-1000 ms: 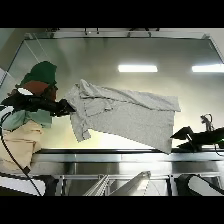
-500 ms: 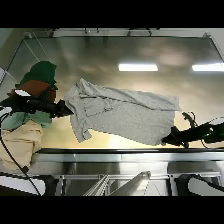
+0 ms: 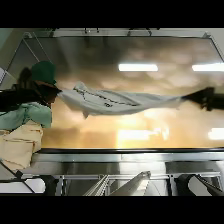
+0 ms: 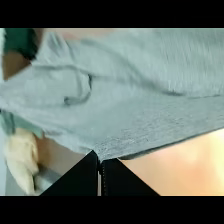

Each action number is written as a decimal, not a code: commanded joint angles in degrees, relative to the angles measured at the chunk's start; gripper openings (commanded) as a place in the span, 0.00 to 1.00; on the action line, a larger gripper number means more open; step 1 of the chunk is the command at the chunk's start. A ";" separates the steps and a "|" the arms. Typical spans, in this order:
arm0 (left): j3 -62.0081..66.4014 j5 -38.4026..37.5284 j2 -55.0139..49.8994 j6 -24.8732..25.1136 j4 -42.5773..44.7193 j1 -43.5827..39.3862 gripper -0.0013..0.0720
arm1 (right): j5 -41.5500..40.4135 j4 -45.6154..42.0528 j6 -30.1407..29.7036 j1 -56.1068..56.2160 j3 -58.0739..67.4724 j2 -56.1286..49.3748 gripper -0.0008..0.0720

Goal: Fold the shirts.

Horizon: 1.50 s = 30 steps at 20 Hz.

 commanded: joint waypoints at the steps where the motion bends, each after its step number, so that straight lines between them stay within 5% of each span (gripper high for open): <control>1: 0.07 -9.11 10.88 1.55 -22.40 2.10 0.05 | 0.74 23.15 -4.44 -8.00 9.29 6.27 0.04; 5: 3.39 -8.79 25.75 1.66 -42.36 9.25 0.05 | -6.03 43.25 -11.06 -18.91 12.31 14.99 0.04; 11: 17.73 -5.35 37.09 -1.60 -42.62 28.41 0.05 | -8.24 51.04 -13.46 -18.84 12.70 18.32 0.04; 14: 21.07 -5.90 38.32 -1.55 -40.37 32.68 0.05 | -6.03 47.25 -14.51 -18.64 13.75 18.32 0.04; 19: 21.57 -0.46 30.73 -1.81 -7.96 17.59 0.05 | -15.65 13.44 -12.20 -6.27 9.92 16.37 0.04; 22: 21.57 6.43 21.44 -1.86 7.10 4.35 0.05 | -24.09 3.28 -10.71 1.29 2.25 12.39 0.04; 27: 23.12 19.65 -0.94 -2.01 16.00 -7.69 0.05 | -30.36 4.55 -17.25 3.43 -3.21 -5.88 0.04; 30: 32.76 18.91 -16.61 -2.93 15.91 -11.23 0.04 | -30.14 13.73 -25.35 3.48 -2.86 -18.58 0.04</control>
